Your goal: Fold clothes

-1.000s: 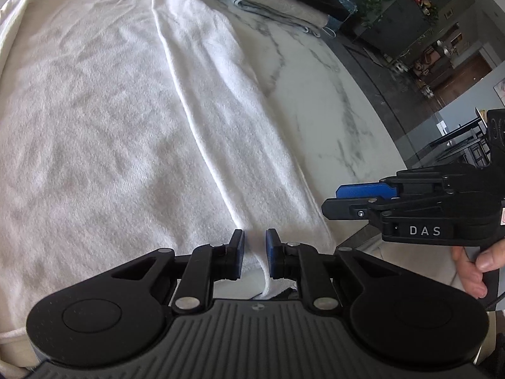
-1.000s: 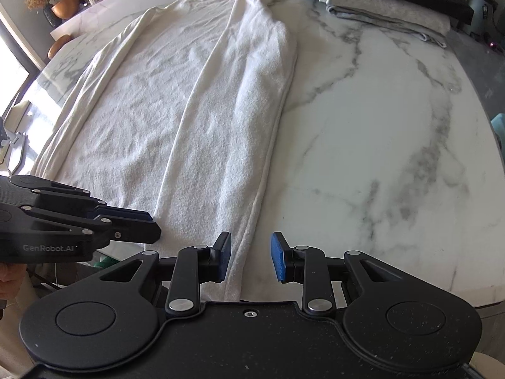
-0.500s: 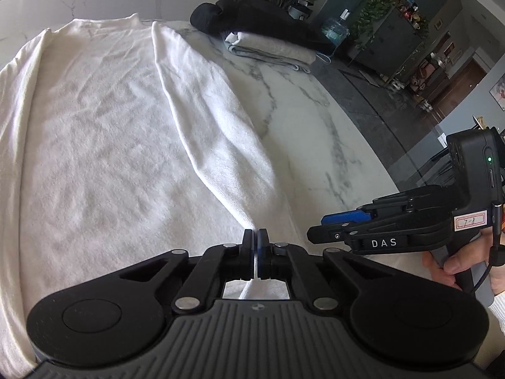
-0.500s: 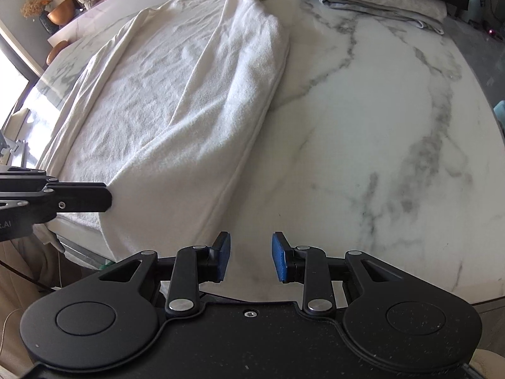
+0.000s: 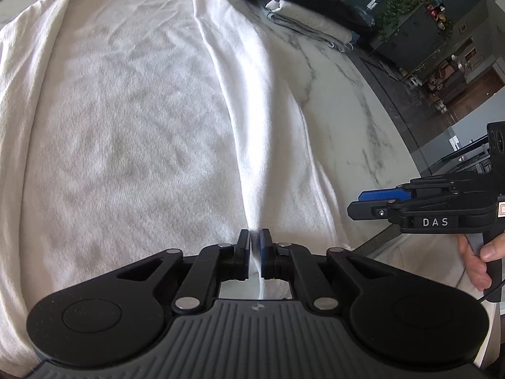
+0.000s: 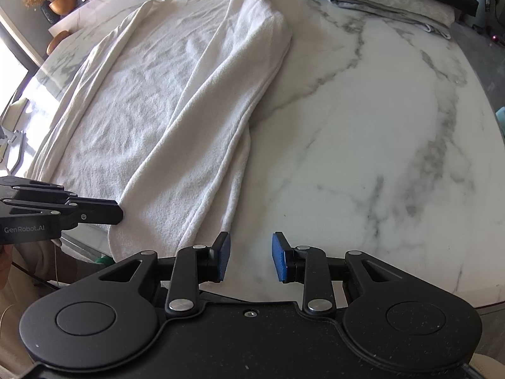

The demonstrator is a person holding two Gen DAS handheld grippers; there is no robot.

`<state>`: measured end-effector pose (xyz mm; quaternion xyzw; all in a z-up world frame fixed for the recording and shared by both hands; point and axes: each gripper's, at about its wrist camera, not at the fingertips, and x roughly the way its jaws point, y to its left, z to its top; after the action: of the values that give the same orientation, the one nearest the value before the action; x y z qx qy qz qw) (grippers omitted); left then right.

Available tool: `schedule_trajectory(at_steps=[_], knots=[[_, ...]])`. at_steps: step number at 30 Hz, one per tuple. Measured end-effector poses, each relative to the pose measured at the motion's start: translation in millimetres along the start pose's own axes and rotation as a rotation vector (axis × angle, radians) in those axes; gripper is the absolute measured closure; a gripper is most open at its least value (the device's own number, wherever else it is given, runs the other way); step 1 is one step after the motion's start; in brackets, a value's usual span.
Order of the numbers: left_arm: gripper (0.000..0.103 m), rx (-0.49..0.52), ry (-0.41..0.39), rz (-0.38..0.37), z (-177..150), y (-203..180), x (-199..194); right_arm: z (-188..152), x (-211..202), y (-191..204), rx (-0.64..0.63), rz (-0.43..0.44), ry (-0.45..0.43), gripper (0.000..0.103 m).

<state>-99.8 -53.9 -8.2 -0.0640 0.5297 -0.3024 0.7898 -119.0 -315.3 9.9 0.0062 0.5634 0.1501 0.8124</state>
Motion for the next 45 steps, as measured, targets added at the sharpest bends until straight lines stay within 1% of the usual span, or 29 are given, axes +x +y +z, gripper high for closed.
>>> schedule_trajectory(at_steps=[2, 5, 9, 11, 15, 17, 21, 23, 24, 26, 29, 30, 31, 33, 34, 37, 41, 45], knots=[[0.083, 0.024, -0.031, 0.026, 15, 1, -8, 5, -1, 2, -0.016, -0.002, -0.009, 0.075], [0.083, 0.033, -0.066, 0.053, 38, 5, -13, 18, -2, 5, -0.046, -0.025, -0.028, 0.075], [0.083, 0.045, -0.115, 0.080, 83, 13, -9, 42, 2, -1, -0.050, -0.052, -0.060, 0.075], [0.083, 0.039, -0.126, 0.096, 105, 19, 0, 55, 5, -6, -0.048, -0.072, -0.077, 0.075], [0.083, 0.044, -0.140, 0.136, 151, 30, 30, 88, 17, -20, -0.019, -0.128, -0.125, 0.075], [0.082, 0.045, -0.152, 0.149, 171, 35, 45, 101, 25, -27, 0.006, -0.133, -0.140, 0.075], [0.077, 0.057, -0.154, 0.179, 214, 43, 73, 126, 40, -42, 0.039, -0.133, -0.156, 0.075], [0.071, 0.077, -0.157, 0.183, 230, 44, 84, 133, 45, -46, 0.043, -0.124, -0.161, 0.075], [0.068, 0.093, -0.159, 0.198, 241, 45, 92, 136, 49, -48, 0.046, -0.121, -0.163, 0.075], [0.066, 0.104, -0.154, 0.218, 257, 47, 106, 141, 54, -52, 0.060, -0.129, -0.165, 0.075], [0.066, 0.102, -0.142, 0.191, 271, 53, 122, 149, 61, -59, 0.082, -0.133, -0.166, 0.075], [0.067, 0.101, -0.139, 0.174, 274, 55, 127, 151, 62, -61, 0.088, -0.132, -0.167, 0.075], [0.079, 0.100, -0.137, 0.158, 276, 56, 131, 152, 63, -61, 0.090, -0.131, -0.170, 0.075], [0.100, 0.109, -0.125, 0.139, 277, 57, 139, 155, 64, -61, 0.092, -0.130, -0.176, 0.073], [0.102, 0.117, -0.126, 0.144, 277, 57, 140, 157, 64, -61, 0.091, -0.131, -0.178, 0.071], [0.102, 0.157, -0.147, 0.145, 277, 56, 132, 159, 67, -61, 0.085, -0.133, -0.176, 0.071], [0.102, 0.198, -0.186, 0.154, 283, 55, 104, 158, 67, -63, 0.082, -0.145, -0.180, 0.071], [0.102, 0.234, -0.178, 0.235, 291, 60, 89, 159, 69, -63, 0.082, -0.153, -0.179, 0.071]])
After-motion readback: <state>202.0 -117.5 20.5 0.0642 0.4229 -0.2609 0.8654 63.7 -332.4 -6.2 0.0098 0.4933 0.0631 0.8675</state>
